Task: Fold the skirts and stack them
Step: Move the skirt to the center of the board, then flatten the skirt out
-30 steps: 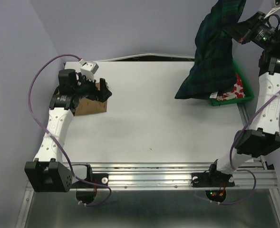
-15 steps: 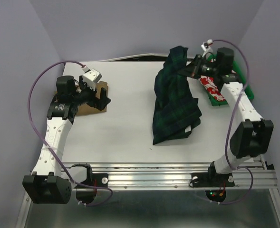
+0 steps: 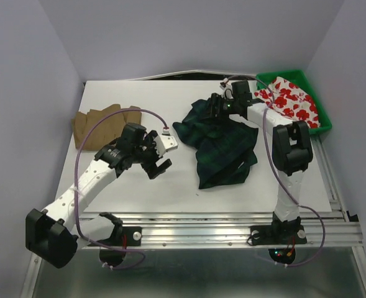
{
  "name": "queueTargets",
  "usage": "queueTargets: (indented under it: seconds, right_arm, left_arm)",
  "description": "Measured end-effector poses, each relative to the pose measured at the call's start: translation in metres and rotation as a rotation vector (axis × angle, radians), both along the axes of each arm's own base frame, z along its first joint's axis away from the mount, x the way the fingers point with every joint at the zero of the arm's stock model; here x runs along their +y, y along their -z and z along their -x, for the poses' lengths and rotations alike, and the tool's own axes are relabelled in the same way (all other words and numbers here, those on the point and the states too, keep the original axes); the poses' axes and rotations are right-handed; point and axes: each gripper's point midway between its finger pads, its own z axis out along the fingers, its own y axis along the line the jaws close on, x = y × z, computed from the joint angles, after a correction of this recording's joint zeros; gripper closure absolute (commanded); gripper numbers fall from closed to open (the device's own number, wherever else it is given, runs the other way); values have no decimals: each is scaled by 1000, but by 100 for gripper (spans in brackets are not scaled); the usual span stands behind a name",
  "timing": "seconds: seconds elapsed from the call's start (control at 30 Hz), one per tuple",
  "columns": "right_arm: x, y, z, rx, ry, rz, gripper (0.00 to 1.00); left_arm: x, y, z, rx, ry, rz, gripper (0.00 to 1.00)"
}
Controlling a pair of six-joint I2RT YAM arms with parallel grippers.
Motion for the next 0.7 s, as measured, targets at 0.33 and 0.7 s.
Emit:
queueTargets:
  seconds: [0.33,0.7]
  right_arm:
    - [-96,-110,31,-224,124,150,11]
    - [-217,-22,131,47,272,406,29]
  left_arm:
    - [-103,16,-2,-88,83,-49,2]
    - [-208,29,-22,-207,48,-97,8]
